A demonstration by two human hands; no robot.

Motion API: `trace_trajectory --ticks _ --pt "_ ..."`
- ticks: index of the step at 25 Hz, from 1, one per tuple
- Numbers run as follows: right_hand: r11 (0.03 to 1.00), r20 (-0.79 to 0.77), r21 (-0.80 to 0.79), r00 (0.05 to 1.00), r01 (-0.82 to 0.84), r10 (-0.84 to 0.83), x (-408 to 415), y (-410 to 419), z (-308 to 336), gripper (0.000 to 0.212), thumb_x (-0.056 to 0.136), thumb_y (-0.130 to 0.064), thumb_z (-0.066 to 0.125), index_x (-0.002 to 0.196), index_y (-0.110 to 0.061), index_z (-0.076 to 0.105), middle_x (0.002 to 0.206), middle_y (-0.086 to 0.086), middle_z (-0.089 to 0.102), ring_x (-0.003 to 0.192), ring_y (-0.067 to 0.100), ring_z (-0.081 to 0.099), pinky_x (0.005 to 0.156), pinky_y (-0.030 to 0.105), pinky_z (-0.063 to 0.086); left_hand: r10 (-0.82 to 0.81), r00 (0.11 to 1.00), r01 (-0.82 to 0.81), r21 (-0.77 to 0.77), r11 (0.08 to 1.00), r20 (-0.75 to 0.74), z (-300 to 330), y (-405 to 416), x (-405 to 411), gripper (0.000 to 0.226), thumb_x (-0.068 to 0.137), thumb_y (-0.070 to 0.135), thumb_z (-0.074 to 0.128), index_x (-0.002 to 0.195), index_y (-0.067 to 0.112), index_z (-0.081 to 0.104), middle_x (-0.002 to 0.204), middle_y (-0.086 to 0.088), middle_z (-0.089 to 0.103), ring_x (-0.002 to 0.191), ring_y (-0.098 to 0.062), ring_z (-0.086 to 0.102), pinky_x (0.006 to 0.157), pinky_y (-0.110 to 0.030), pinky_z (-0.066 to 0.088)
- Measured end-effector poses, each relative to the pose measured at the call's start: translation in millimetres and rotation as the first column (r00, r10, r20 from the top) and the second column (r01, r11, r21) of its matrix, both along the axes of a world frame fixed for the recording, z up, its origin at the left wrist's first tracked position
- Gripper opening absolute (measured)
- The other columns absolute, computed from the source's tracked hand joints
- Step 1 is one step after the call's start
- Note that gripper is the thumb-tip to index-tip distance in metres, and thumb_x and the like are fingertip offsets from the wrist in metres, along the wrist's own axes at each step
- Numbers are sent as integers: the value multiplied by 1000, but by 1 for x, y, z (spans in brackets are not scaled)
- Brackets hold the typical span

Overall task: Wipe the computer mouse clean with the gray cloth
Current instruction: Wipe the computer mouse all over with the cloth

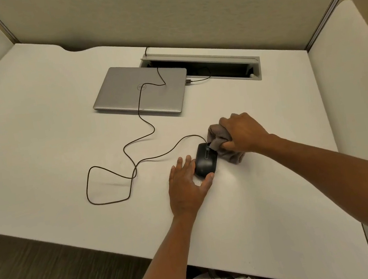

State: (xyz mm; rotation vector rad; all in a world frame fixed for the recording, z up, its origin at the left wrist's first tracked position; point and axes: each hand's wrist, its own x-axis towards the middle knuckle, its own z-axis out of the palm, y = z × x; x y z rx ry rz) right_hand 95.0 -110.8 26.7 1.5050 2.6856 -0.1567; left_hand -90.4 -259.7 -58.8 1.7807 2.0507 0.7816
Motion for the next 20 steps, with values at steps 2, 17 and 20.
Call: trace_trajectory --ticks 2,17,20 --pt "995 -35 93 999 40 -37 -2 3 2 41 75 -40 65 103 -17 44 87 6 67 64 22 45 68 34 36 0 1000 0 -5 1000 0 0 0 0 71 86 63 55 141 20 51 151 4 45 147 -12 24 122 -30 13" --pt "993 -239 -59 967 -101 85 -26 -66 5 26 78 -24 65 101 -33 59 97 -17 65 79 9 59 56 23 34 14 1000 -14 -11 1000 28 -3 0 1 71 84 64 57 139 21 52 150 3 47 147 -11 24 121 -29 12" --pt "991 -226 -79 967 105 -121 -23 -46 16 36 77 -35 69 107 -27 51 84 -5 64 75 22 61 57 28 34 8 1000 -8 -7 1000 9 -3 0 2 71 84 64 56 139 20 53 151 4 46 147 -12 24 121 -30 13"
